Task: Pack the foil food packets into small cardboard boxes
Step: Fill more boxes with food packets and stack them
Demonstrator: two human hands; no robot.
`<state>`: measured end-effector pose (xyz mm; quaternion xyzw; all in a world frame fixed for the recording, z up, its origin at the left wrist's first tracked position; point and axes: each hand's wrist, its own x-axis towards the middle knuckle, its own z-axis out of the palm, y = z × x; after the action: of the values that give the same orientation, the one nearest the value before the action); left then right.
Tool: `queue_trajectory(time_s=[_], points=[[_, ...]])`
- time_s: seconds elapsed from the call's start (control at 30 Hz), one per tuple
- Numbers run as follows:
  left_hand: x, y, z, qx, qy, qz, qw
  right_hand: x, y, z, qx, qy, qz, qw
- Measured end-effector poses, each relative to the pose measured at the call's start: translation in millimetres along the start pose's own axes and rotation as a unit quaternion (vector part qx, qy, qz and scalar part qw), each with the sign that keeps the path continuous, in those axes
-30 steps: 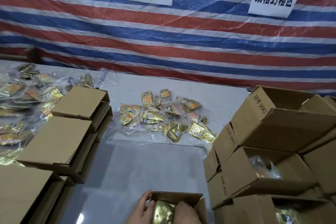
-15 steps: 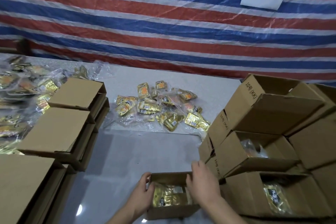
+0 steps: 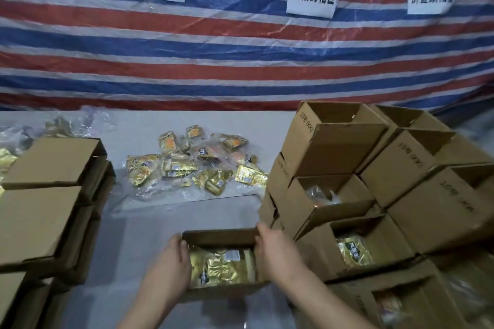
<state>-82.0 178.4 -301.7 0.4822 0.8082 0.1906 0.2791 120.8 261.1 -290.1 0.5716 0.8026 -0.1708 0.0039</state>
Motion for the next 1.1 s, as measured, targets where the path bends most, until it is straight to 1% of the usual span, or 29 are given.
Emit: queue_trajectory(time_s=[0.1,0.2,0.33,0.43,0.5,0.6,0.67,0.77,0.83,0.97,1.1], points=[[-4,50,-55,-0.008,0.049,0.063,0.997,-14,-10,-77,0.015,0.094,-0.021,0.995],[-6,104,-95,-0.027,0.065,0.124,0.99,-21,-9,-149,-0.01,0.155,-0.027,0.988],[-12,164,-113,-0.056,0.053,0.176,0.981,-30,17,-208,-0.047,0.234,-0.009,0.971],[-18,206,-109,-0.06,0.038,0.18,0.981,-35,45,-234,-0.075,0.277,0.024,0.958],[-19,235,-100,-0.054,0.023,0.169,0.984,-36,66,-250,-0.097,0.286,0.048,0.952],[-17,274,-82,-0.072,-0.008,0.156,0.985,-34,95,-273,-0.097,0.271,0.066,0.956],[-13,296,-69,-0.083,-0.037,0.15,0.984,-28,113,-285,-0.108,0.259,0.066,0.957],[-6,317,-51,-0.128,-0.057,0.108,0.984,-14,130,-295,-0.126,0.253,0.062,0.957],[0,325,-41,-0.152,-0.056,0.085,0.983,-4,139,-296,-0.145,0.253,0.056,0.955],[8,333,-24,-0.167,-0.042,0.056,0.983,14,154,-295,-0.201,0.254,0.028,0.946],[12,335,-16,-0.149,-0.029,0.031,0.988,29,162,-290,-0.23,0.214,0.01,0.949]])
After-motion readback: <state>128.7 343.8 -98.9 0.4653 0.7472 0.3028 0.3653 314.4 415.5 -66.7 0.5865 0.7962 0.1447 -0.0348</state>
